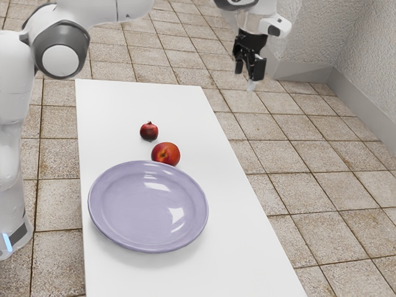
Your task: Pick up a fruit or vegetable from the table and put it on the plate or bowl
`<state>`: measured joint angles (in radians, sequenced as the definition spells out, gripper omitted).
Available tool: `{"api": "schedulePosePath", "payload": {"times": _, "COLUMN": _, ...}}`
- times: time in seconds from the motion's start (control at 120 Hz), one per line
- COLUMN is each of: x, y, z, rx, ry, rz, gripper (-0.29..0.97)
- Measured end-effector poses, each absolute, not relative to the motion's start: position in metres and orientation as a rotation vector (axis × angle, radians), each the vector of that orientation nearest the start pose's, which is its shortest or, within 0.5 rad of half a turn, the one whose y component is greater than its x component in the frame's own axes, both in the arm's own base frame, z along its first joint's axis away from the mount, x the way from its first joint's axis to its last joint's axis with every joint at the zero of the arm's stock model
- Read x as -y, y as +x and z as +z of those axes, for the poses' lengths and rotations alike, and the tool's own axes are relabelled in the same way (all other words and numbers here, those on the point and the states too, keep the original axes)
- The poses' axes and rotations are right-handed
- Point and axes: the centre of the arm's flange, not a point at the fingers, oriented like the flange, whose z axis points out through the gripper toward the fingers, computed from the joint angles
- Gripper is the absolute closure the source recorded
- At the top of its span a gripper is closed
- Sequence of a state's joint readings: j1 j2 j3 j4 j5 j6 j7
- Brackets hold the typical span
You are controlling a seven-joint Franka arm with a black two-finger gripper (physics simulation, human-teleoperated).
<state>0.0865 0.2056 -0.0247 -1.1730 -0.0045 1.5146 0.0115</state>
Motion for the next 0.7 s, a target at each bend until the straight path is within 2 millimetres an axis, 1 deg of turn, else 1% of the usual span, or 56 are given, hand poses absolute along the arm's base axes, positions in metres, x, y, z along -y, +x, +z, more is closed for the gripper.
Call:
{"api": "schedulePosePath", "payload": {"times": 0.217, "x": -0.041, "y": 0.606, "z": 0.687, "rx": 0.067, "ry": -3.141, "rz": -0.192, "gripper": 0.00}}
{"api": "schedulePosePath", "payload": {"times": 0.283, "x": -0.040, "y": 0.600, "z": 0.696, "rx": 0.064, "ry": -3.138, "rz": -0.212, "gripper": 0.00}}
{"api": "schedulePosePath", "payload": {"times": 0.308, "x": -0.046, "y": 0.597, "z": 0.700, "rx": 0.086, "ry": -3.133, "rz": -0.217, "gripper": 0.00}}
{"api": "schedulePosePath", "payload": {"times": 0.35, "x": -0.067, "y": 0.592, "z": 0.699, "rx": 0.157, "ry": -3.125, "rz": -0.191, "gripper": 0.00}}
{"api": "schedulePosePath", "payload": {"times": 0.383, "x": -0.088, "y": 0.589, "z": 0.692, "rx": 0.229, "ry": -3.121, "rz": -0.148, "gripper": 0.00}}
{"api": "schedulePosePath", "payload": {"times": 0.433, "x": -0.118, "y": 0.582, "z": 0.675, "rx": 0.333, "ry": -3.125, "rz": -0.067, "gripper": 0.00}}
{"api": "schedulePosePath", "payload": {"times": 0.475, "x": -0.135, "y": 0.573, "z": 0.661, "rx": 0.396, "ry": -3.134, "rz": -0.003, "gripper": 0.00}}
{"api": "schedulePosePath", "payload": {"times": 0.517, "x": -0.140, "y": 0.559, "z": 0.645, "rx": 0.431, "ry": -3.150, "rz": 0.065, "gripper": 0.00}}
{"api": "schedulePosePath", "payload": {"times": 0.575, "x": -0.142, "y": 0.535, "z": 0.627, "rx": 0.461, "ry": -3.172, "rz": 0.128, "gripper": 0.00}}
{"api": "schedulePosePath", "payload": {"times": 0.7, "x": -0.147, "y": 0.503, "z": 0.594, "rx": 0.530, "ry": -3.192, "rz": 0.216, "gripper": 0.00}}
